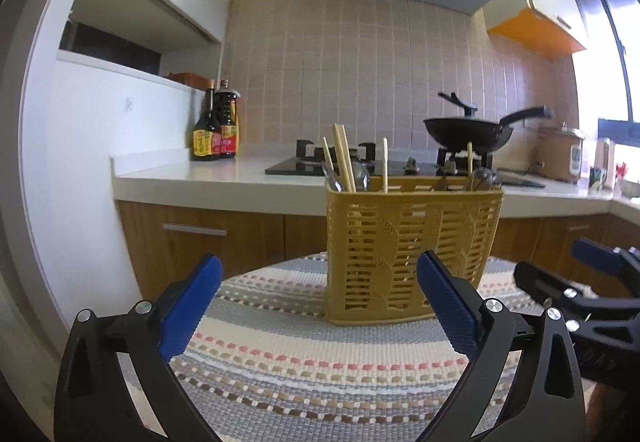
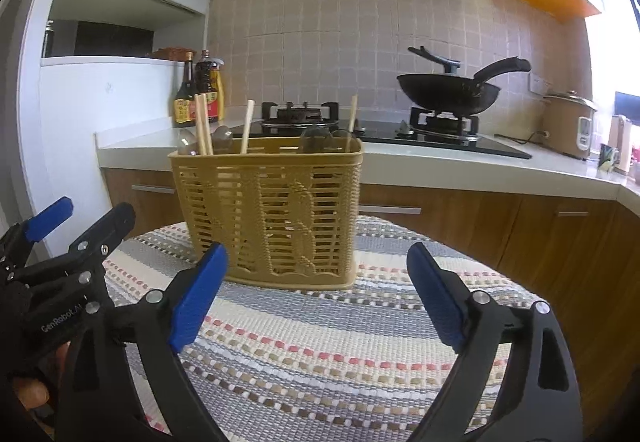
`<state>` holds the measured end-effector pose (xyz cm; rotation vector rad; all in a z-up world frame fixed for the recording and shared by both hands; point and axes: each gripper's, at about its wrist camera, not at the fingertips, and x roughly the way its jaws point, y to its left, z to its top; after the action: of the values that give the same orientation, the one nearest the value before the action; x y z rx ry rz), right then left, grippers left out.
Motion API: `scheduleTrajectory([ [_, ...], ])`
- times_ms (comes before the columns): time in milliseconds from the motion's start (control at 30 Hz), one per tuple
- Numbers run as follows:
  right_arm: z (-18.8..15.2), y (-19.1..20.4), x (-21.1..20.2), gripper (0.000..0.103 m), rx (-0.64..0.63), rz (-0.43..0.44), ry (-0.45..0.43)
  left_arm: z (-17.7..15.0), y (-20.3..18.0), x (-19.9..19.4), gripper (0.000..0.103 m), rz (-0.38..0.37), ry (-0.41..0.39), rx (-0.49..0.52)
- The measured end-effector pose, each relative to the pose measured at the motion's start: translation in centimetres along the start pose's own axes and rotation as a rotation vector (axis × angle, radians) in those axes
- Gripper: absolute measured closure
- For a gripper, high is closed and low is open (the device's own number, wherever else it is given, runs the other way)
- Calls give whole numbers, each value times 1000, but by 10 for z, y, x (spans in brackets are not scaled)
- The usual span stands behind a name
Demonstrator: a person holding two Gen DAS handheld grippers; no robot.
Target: Organize utensils
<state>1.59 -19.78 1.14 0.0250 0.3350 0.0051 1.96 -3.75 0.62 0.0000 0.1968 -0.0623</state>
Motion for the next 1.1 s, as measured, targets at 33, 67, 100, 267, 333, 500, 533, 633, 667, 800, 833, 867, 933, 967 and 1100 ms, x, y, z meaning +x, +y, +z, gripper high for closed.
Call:
scheduleTrajectory([
  [33,0,-2,1,15,6,-3,4,-1,-1,0,8,3,5,7],
  [67,0,-4,1,15,16,-8,7,-1,-2,1,8,5,14,13],
  [100,0,-7,2,15,26,-11,12,-2,-2,2,8,4,23,16],
  [267,0,-15,8,15,57,-23,38,-2,3,6,8,6,43,-4],
  [333,-1,-16,9,15,61,-21,43,-3,3,7,8,3,51,-6],
  [500,-1,-14,12,15,55,-19,58,-3,1,9,8,21,60,8],
  [533,-2,-14,12,15,56,-19,58,-3,1,9,8,23,63,11],
  [633,-1,-16,12,12,65,-18,57,-3,-1,12,8,33,78,16],
  [667,-1,-17,13,11,68,-18,61,-3,0,13,8,36,84,13],
  [800,-2,-19,16,11,83,-10,79,-3,2,16,8,36,96,2],
  [833,-2,-21,16,11,90,-8,82,-3,2,16,8,36,98,2],
  [867,-2,-22,17,11,100,-6,85,-3,2,16,8,36,98,4],
  [933,-1,-26,18,11,116,-2,90,-4,0,16,8,35,96,12],
  [967,-1,-28,19,11,125,-1,94,-3,-1,16,8,35,95,17],
  [1100,-2,-32,21,11,134,-2,101,-3,-4,15,8,35,93,28],
])
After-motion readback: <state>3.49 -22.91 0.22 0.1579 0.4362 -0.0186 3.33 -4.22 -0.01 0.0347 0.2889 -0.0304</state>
